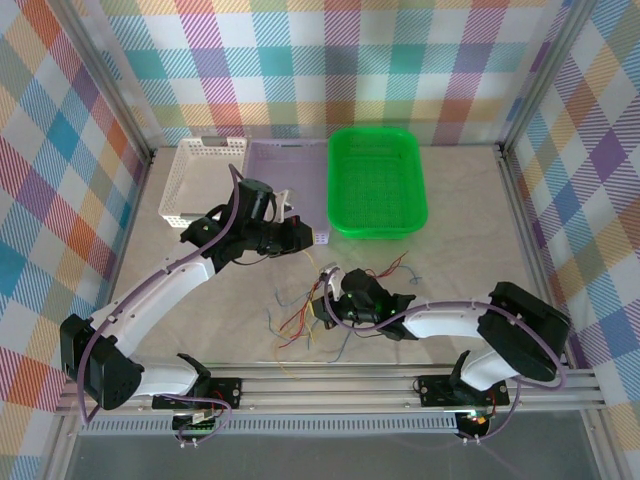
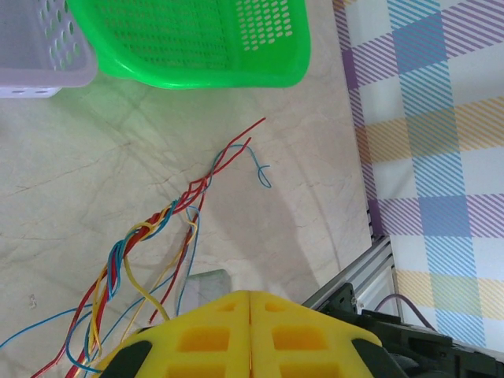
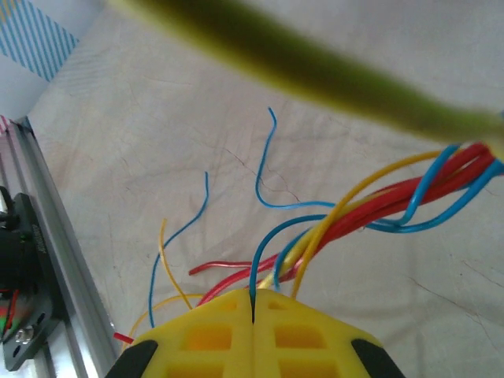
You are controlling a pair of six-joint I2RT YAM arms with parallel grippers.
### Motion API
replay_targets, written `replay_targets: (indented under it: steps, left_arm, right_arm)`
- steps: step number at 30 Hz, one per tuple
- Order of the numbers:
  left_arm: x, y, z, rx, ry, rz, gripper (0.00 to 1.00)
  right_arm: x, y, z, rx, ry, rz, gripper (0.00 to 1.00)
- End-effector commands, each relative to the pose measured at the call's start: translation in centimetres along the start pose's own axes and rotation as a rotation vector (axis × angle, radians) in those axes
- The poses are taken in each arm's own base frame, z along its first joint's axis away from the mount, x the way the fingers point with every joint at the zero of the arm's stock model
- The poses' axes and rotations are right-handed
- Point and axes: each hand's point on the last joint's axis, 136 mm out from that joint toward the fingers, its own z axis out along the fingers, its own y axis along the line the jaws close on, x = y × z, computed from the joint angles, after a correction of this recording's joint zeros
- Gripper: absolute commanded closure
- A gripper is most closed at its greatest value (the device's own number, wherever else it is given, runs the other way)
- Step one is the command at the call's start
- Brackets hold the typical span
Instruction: Untangle the cables
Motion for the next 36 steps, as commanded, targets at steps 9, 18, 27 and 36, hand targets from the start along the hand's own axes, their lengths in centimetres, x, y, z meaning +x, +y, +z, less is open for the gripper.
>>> replay_targets:
  steps: [9,18,27,36]
  left_arm:
    - [2.1,0.8,-0.5,-0.018,0.042,0.054,0.33]
    - [5.4,-2.0,-2.2,0.211,0.040,0.115,0.20]
    - [10.7,-1.9,-1.5,0.241,0.131,0.202,0.12]
    - [11.1,-0.2,-1.6,0.210,0.057,0.171,0.00]
  right_arm:
    - [-5.3,2.5,-7.3,-0.079,-0.156,0.003,1.00]
    - [-9.5,3.0,-11.4,-0.122,-0.237,0.076,1.00]
    - [-13.9,5.7,-14.3,-0.152,-0.293,0.050,1.00]
    - [-15.2,7.5,-16.0,-0.199,-0.314,0.050,1.00]
